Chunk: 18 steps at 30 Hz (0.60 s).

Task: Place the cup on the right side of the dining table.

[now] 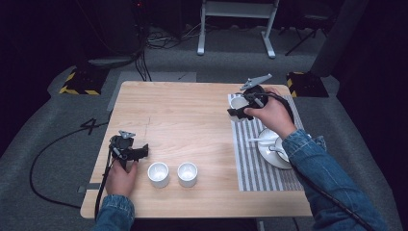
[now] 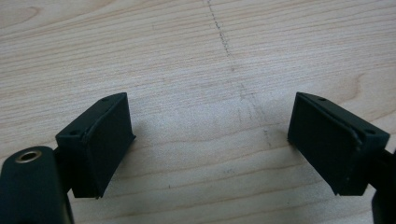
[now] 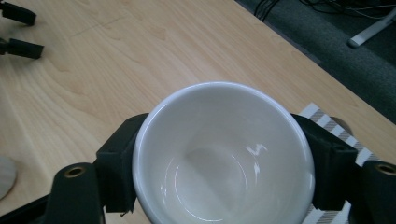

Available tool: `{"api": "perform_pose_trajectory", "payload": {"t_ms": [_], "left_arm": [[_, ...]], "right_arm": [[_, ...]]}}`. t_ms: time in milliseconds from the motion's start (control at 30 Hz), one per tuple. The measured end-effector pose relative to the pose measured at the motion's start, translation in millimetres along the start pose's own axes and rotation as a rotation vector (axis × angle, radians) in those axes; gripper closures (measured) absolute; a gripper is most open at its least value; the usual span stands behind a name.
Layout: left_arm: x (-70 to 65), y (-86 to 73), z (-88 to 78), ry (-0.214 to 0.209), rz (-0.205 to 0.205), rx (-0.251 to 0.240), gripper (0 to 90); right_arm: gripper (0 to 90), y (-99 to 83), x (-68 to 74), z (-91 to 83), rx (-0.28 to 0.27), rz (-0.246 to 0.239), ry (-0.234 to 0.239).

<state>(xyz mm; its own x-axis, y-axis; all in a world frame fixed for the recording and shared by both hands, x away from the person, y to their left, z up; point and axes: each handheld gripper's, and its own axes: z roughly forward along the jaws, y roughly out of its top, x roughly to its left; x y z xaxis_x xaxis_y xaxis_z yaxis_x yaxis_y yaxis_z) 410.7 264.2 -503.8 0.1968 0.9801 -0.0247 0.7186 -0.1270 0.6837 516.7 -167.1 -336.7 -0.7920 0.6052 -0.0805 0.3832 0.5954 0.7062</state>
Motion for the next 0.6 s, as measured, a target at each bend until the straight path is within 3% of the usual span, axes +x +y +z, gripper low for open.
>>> {"api": "perform_pose_trajectory", "payload": {"t_ms": [267, 367, 600], "left_arm": [[-0.1, 0.0, 0.0, 0.001, 0.0, -0.001, 14.1], [0.0, 0.1, 0.1, 0.0, 0.0, 0.0, 14.1], [0.0, 0.1, 0.0, 0.0, 0.0, 0.0, 14.1]], "right_arm": [[27.1, 0.3, -31.9, -0.3, -0.036, 0.039, -0.012], [27.1, -3.6, -50.0, 2.6, -0.067, 0.091, -0.01], [27.1, -6.6, -70.5, 6.1, -0.077, 0.093, -0.05]]}}
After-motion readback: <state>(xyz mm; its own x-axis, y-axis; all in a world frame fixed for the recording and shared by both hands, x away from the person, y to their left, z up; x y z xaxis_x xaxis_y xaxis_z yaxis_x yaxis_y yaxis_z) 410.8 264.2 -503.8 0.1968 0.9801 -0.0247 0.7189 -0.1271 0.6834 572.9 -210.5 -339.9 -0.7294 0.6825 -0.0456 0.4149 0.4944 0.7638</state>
